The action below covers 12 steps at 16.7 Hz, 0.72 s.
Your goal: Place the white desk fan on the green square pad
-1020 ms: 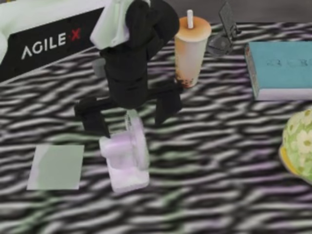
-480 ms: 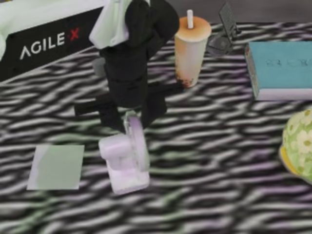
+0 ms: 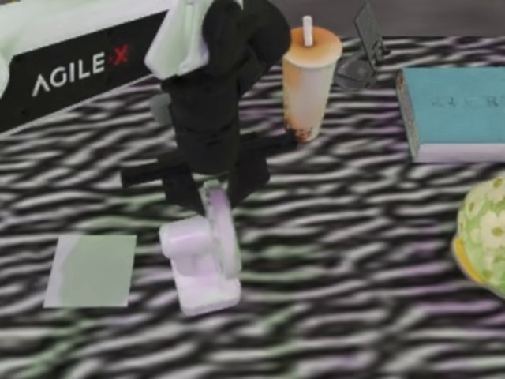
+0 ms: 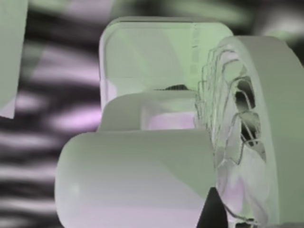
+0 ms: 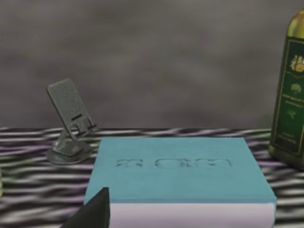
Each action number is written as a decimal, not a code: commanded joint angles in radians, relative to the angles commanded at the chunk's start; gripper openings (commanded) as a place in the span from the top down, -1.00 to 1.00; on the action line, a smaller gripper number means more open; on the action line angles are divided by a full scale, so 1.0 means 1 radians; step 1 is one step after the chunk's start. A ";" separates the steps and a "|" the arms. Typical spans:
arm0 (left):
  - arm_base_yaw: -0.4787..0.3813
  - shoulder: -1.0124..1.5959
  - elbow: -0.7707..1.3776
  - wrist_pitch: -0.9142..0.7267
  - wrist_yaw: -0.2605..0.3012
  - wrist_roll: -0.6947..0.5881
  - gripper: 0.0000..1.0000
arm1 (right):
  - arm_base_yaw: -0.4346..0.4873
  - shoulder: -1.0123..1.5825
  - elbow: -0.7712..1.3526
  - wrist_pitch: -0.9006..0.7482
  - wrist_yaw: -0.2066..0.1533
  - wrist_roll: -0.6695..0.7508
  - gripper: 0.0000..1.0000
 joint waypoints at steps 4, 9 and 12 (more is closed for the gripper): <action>0.001 -0.004 0.020 -0.017 0.001 0.000 1.00 | 0.000 0.000 0.000 0.000 0.000 0.000 -1.00; 0.015 -0.002 0.175 -0.169 0.001 -0.003 1.00 | 0.000 0.000 0.000 0.000 0.000 0.000 -1.00; 0.019 -0.003 0.204 -0.199 0.001 -0.002 1.00 | 0.000 0.000 0.000 0.000 0.000 0.000 -1.00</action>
